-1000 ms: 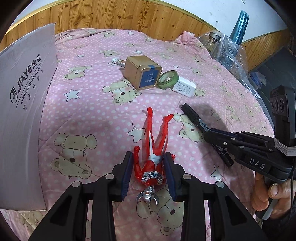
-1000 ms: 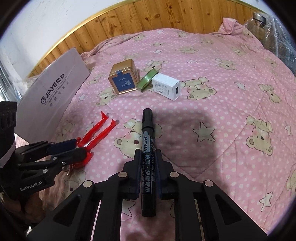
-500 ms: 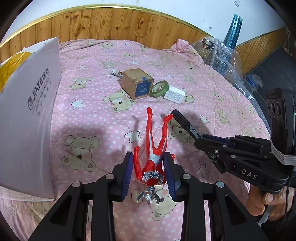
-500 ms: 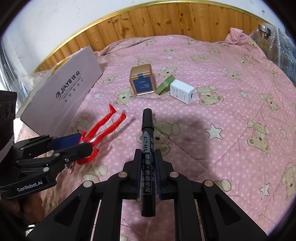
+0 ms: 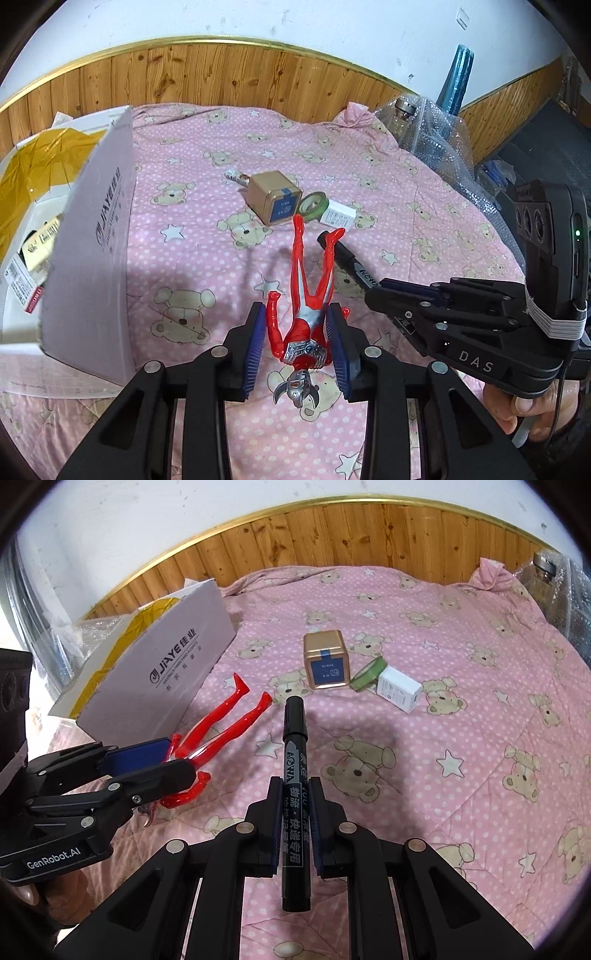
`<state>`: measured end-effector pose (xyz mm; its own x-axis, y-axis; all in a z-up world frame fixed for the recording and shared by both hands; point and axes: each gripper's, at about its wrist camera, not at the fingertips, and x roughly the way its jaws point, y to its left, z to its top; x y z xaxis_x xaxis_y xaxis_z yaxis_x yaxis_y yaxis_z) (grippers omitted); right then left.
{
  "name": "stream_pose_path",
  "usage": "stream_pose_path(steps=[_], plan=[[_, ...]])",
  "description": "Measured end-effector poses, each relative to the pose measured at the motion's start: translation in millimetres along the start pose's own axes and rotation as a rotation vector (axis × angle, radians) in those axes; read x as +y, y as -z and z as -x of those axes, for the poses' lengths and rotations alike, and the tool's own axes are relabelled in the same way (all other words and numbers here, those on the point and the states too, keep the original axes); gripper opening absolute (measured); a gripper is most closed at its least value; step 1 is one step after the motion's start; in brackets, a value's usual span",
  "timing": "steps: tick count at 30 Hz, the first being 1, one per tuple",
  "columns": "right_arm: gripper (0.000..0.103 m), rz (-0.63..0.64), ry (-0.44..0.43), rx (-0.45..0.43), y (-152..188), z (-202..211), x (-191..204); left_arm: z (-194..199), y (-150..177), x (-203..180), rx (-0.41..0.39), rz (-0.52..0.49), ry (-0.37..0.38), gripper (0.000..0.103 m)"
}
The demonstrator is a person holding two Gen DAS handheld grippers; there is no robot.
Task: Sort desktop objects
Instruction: 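Carry the red figure and black marker into the white box and release both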
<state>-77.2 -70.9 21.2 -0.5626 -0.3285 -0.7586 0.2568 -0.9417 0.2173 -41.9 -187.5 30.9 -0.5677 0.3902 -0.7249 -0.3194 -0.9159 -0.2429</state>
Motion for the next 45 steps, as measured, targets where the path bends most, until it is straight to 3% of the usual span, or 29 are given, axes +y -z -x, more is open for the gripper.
stream_pose_path(steps=[15, 27, 35, 45], plan=[[0.014, 0.124, -0.092, -0.051, -50.5, 23.1, 66.8, 72.9, -28.1, 28.0, -0.110, -0.030, -0.046, 0.035], [0.014, 0.226, -0.181, -0.106, -103.6, 20.5, 145.0, 126.3, -48.9, 103.8, -0.193, 0.044, -0.167, 0.035], [0.014, 0.254, -0.234, -0.103, -139.8, -14.1, 195.7, 124.3, -61.2, 178.0, -0.165, 0.139, -0.260, 0.035], [0.015, 0.259, -0.189, -0.045, -167.8, -88.2, 221.1, 88.5, -70.7, 250.6, -0.092, 0.249, -0.318, 0.034]])
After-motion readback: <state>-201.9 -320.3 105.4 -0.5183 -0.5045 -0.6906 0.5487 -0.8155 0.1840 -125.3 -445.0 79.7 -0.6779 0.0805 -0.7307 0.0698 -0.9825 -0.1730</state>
